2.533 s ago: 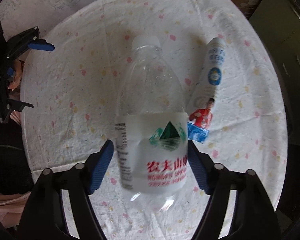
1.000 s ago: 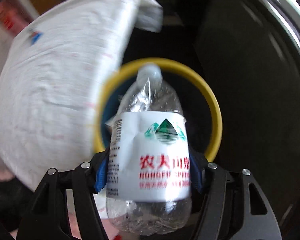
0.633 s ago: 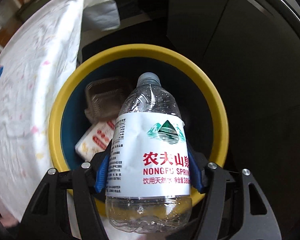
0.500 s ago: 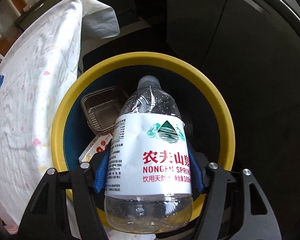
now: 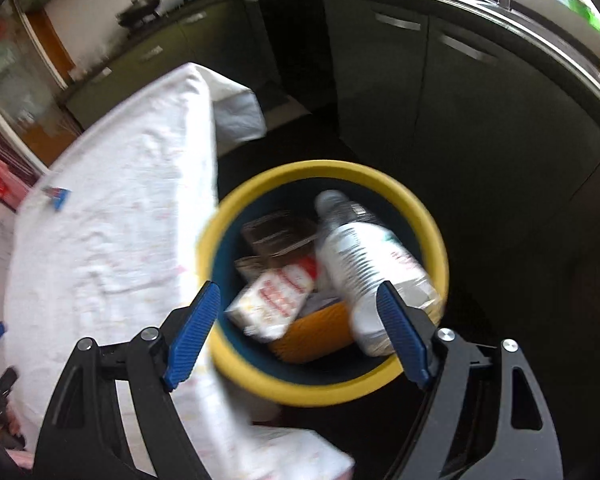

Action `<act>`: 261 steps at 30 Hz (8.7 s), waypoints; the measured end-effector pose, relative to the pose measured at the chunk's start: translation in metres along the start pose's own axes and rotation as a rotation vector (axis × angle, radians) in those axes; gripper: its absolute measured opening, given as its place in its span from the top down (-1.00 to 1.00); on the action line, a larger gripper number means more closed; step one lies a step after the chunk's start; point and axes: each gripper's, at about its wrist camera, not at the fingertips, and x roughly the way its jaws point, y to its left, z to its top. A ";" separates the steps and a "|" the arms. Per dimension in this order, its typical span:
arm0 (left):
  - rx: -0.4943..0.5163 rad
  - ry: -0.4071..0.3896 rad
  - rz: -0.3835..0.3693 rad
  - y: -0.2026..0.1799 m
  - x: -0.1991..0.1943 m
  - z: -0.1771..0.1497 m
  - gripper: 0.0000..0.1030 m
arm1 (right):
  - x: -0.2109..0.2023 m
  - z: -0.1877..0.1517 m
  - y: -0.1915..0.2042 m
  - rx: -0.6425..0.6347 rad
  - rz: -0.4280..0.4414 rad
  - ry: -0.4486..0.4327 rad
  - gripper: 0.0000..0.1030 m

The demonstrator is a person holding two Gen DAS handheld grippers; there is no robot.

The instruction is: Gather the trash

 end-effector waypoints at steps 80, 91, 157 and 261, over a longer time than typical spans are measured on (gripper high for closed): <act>-0.141 0.356 -0.069 -0.133 0.097 0.207 0.57 | -0.092 -0.090 -0.070 0.158 0.292 -0.275 -0.63; -0.087 0.355 -0.223 -0.247 0.137 0.222 0.56 | -0.110 -0.112 -0.107 0.224 0.277 -0.303 -0.63; -0.316 -0.455 0.358 -0.013 -0.232 -0.061 -0.91 | -0.163 -0.138 0.118 -0.239 -0.057 -0.469 -0.86; -0.250 -0.399 0.338 -0.028 -0.212 -0.053 -0.91 | -0.157 -0.134 0.117 -0.234 -0.058 -0.465 -0.86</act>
